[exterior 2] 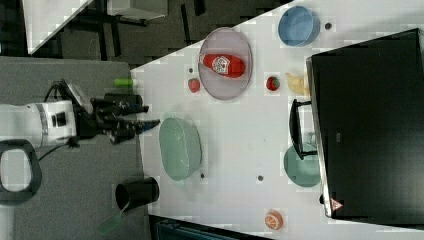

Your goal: Drag strainer left to right.

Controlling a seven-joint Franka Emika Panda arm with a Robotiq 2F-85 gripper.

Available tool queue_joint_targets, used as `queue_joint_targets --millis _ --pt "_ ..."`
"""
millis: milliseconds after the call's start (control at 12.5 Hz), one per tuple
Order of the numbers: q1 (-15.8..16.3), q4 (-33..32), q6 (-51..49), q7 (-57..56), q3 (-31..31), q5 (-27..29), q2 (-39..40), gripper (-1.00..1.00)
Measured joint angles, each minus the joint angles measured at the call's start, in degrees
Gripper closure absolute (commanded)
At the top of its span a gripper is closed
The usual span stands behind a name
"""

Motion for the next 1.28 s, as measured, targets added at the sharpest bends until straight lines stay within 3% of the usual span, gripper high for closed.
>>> queue_joint_targets --millis 240,400,560,880,1120,1280 --pt "-0.85 -16.79 -13.38 6.33 -0.11 -1.52 -19.68 -1.0" --pt "-1.16 -19.92 -12.9 7.51 -0.2 -0.42 -30.19 -1.0" --pt "-1.21 -16.79 -11.7 8.13 0.88 0.21 -34.55 -1.0" --pt "-0.73 -16.23 -2.18 9.2 8.6 -0.79 -31.7 -1.0" --pt "0.17 -15.67 4.35 11.83 19.68 -0.77 -19.94 -1.0" --pt "2.39 -17.46 7.74 17.71 24.56 0.45 -10.85 -1.0"
